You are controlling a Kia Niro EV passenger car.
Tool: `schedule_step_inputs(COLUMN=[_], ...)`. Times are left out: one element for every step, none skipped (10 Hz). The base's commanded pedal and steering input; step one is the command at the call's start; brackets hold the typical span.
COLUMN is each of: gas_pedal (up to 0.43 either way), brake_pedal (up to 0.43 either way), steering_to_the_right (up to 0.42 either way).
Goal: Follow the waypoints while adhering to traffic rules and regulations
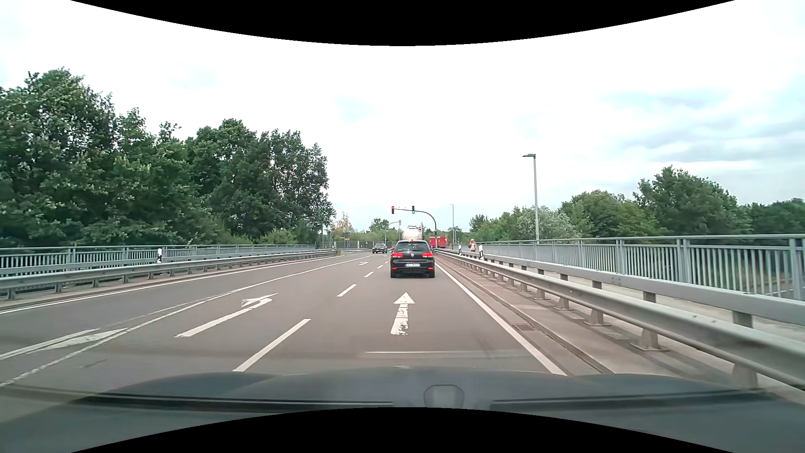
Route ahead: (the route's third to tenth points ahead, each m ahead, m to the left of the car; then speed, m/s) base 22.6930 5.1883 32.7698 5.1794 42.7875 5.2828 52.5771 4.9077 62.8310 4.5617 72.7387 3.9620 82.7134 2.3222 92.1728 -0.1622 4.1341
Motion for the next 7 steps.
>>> schedule_step_inputs(gas_pedal=[0.24, 0.24, 0.24, 0.24, 0.24, 0.24, 0.24], brake_pedal=[0.0, 0.0, 0.0, 0.0, 0.0, 0.0, 0.0], steering_to_the_right=[-0.009, -0.009, -0.008, -0.007, -0.007, -0.007, -0.007])
